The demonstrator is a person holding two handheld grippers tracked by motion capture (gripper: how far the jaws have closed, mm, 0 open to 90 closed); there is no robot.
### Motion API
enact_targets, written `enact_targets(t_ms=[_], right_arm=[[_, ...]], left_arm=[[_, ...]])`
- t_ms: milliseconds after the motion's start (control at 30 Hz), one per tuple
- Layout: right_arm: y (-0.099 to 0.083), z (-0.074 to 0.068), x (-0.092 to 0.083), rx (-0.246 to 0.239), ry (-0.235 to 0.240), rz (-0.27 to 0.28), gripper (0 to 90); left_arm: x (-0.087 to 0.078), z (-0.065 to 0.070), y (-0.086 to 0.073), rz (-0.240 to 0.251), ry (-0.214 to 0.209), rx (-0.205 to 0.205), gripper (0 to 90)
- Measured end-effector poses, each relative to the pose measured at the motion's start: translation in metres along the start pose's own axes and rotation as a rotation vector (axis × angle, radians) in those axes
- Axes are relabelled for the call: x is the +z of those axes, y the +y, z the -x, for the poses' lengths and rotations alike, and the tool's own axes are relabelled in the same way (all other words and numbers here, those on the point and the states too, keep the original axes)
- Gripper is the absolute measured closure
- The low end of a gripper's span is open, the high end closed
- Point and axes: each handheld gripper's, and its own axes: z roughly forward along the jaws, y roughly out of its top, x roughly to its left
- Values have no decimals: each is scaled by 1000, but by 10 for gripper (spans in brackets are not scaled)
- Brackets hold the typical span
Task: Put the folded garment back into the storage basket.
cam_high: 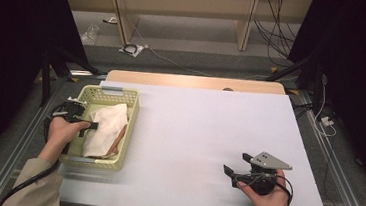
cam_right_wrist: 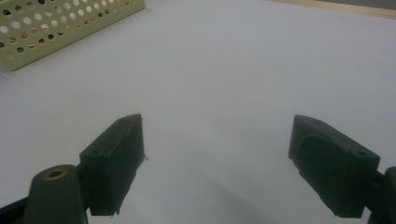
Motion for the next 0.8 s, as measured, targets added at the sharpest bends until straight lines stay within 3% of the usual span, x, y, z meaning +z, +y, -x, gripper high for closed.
enact_targets(t_ms=[533,700,800], right_arm=[[1,0,0,-6,-2,-4,195],[1,-1,0,-6,-1,-4,195],[1,0,1,-5,0,3,195]], left_arm=[[6,-8,9,-36,80,37,817],[4,-5,10,-12,109,44,765],[-2,-4,12,46,124,32,681]])
